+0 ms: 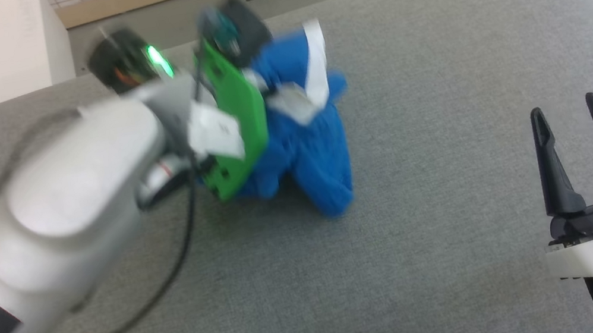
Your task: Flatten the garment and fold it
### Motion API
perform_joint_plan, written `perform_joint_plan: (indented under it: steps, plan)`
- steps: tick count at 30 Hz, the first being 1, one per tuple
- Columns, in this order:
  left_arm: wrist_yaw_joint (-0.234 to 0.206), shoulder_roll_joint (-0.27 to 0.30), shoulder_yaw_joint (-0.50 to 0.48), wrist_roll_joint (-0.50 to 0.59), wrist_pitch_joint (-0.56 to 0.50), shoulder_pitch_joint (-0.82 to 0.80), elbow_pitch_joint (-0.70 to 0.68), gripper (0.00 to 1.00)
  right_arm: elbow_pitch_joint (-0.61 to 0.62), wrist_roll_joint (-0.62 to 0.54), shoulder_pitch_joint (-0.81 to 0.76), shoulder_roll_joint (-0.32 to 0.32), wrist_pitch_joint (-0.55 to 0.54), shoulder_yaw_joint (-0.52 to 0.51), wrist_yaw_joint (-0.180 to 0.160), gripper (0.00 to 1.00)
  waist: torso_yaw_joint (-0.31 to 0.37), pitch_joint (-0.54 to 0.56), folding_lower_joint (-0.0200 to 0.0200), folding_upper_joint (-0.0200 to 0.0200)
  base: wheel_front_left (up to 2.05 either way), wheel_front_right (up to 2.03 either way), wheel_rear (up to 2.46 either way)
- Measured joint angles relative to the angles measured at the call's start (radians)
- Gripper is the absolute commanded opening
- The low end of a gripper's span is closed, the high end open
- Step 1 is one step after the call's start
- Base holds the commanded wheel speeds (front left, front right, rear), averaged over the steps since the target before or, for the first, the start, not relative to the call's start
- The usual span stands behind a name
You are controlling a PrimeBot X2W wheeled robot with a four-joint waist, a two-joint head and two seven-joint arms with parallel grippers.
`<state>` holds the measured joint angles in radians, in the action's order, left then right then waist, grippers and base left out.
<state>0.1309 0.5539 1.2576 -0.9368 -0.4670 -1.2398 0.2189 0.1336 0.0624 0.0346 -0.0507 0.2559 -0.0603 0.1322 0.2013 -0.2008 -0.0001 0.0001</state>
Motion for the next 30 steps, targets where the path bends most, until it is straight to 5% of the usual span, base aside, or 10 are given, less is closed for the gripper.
perform_joint_plan:
  steps: [12, 18, 19, 20, 27, 30]
  plan:
    - [0.0, -0.049, 0.022, 0.049, -0.021, 0.419, -0.04, 0.0, 0.003, -0.012, 0.0, 0.0, 0.0, 0.01, 0.0, 1.0, -0.031, -0.029, 0.0, 0.0, 0.0, 0.0, 0.0]
    - [0.0, -0.067, 0.019, 0.097, -0.063, 0.48, -0.037, 0.0, 0.001, -0.02, 0.0, 0.001, 0.0, 0.015, 0.0, 1.0, -0.06, -0.016, 0.0, -0.0001, 0.0, 0.0, 0.0]
    - [0.0, -0.073, 0.019, 0.1, -0.053, 0.481, -0.03, 0.31, 0.0, -0.02, 0.0, 0.0, 0.0, 0.014, 0.0, 1.0, -0.064, -0.011, 0.0, -0.0001, 0.0, 0.0, 0.0]
    - [0.0, -0.078, 0.02, 0.104, -0.03, 0.481, -0.022, 1.0, -0.001, -0.02, 0.0, 0.0, 0.0, 0.013, 0.0, 1.0, -0.066, -0.006, 0.0001, 0.0, 0.0, 0.0, 0.0]
    - [-0.001, -0.084, -0.025, 0.109, 0.197, 0.478, 0.023, 1.0, -0.009, -0.028, -0.039, 0.0, 0.0, 0.014, 0.0, 1.0, -0.089, 0.055, 0.0001, -0.0001, 0.0, 0.0, 0.0]
    - [-0.041, -0.078, -0.083, 0.111, 0.307, 0.478, 0.011, 1.0, -0.009, -0.03, -0.052, 0.0, 0.0, 0.005, 0.0, 1.0, -0.1, 0.085, 0.0, -0.0001, 0.0, 0.0, 0.0]
